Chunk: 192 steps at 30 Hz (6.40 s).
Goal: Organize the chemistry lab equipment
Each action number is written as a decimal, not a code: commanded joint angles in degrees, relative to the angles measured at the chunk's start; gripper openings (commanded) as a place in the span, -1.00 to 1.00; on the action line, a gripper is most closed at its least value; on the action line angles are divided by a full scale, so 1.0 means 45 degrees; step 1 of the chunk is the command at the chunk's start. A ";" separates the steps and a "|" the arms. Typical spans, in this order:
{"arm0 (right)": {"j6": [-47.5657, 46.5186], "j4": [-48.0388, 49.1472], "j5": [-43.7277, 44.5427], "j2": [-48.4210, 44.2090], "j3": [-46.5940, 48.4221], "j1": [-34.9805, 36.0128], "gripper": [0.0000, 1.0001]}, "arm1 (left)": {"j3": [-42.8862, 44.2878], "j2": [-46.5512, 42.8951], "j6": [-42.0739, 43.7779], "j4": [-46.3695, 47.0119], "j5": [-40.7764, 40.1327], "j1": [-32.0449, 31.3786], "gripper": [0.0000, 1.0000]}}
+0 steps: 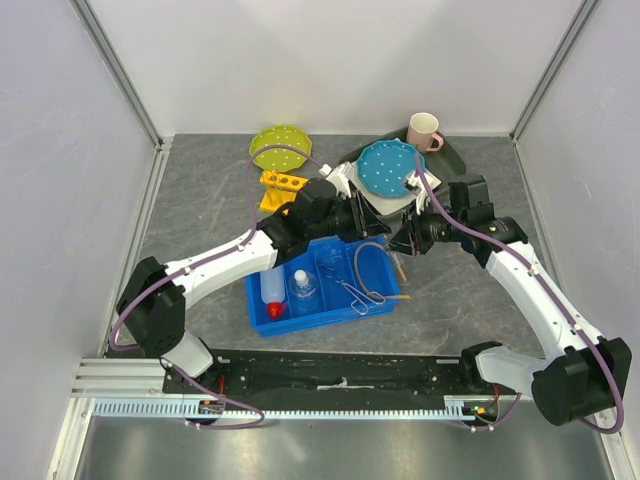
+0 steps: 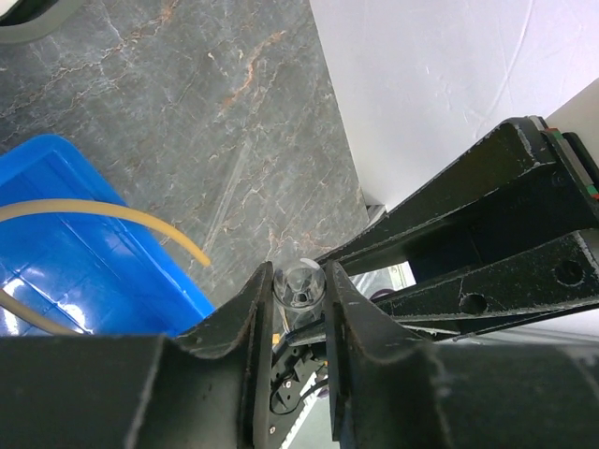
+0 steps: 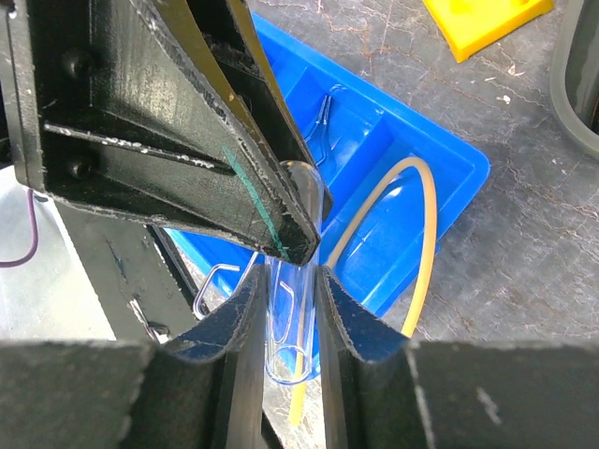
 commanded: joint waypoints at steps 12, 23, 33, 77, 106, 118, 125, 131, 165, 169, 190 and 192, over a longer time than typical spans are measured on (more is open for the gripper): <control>-0.6622 -0.3566 -0.1752 -0.0065 0.1882 -0.0159 0.67 | -0.0626 -0.2815 0.3353 -0.2940 -0.2022 0.0521 -0.71; -0.7969 -0.3587 -0.2981 -0.0632 0.0634 -0.3478 0.76 | 0.1111 -0.3014 0.8096 -0.4196 -0.5028 0.3471 -0.72; -0.9631 -0.3509 -0.4251 -0.0398 -0.0772 -0.4515 0.82 | 0.1835 -0.0535 1.1013 -0.1130 -0.6733 0.3823 -0.72; -1.0100 -0.3880 -0.4427 -0.0379 -0.0851 -0.4827 0.87 | 0.1191 0.2085 1.1522 0.0395 -0.6598 0.4741 -0.68; -1.0588 -0.4407 -0.4681 -0.0027 -0.0773 -0.5081 0.87 | 0.0663 0.2594 1.1034 0.0512 -0.6304 0.4878 -0.27; -1.0842 -0.4603 -0.4740 0.0090 -0.0734 -0.5199 0.88 | 0.0644 0.1872 1.0878 0.0142 -0.6207 0.4878 0.01; -1.1018 -0.4603 -0.4545 -0.0202 -0.0812 -0.5316 0.88 | 0.0742 0.0252 1.0605 -0.0308 -0.5778 0.4878 0.23; -1.0823 -0.4680 -0.4292 -0.0554 -0.0618 -0.5374 0.91 | 0.0703 -0.1367 1.0331 -0.1458 -0.5016 0.4975 0.40; -1.8792 -0.6734 0.3031 0.1828 -0.0851 -0.3796 0.71 | -0.6680 -1.2543 1.0740 -0.4254 -0.3120 0.5307 0.97; -1.8440 -0.5699 0.3502 0.2296 -0.1261 -0.2798 0.63 | -0.6700 -1.2446 1.0780 -0.4195 -0.3101 0.5307 0.96; -1.7581 -0.2944 0.4459 0.5324 -0.2277 -0.1605 -0.01 | -0.7345 -1.3950 1.1229 -0.3531 -0.4156 0.5307 0.93; -1.7502 -0.2904 0.4634 0.5500 -0.2277 -0.1624 -0.10 | -0.7345 -1.3891 1.1229 -0.3511 -0.4136 0.5307 0.93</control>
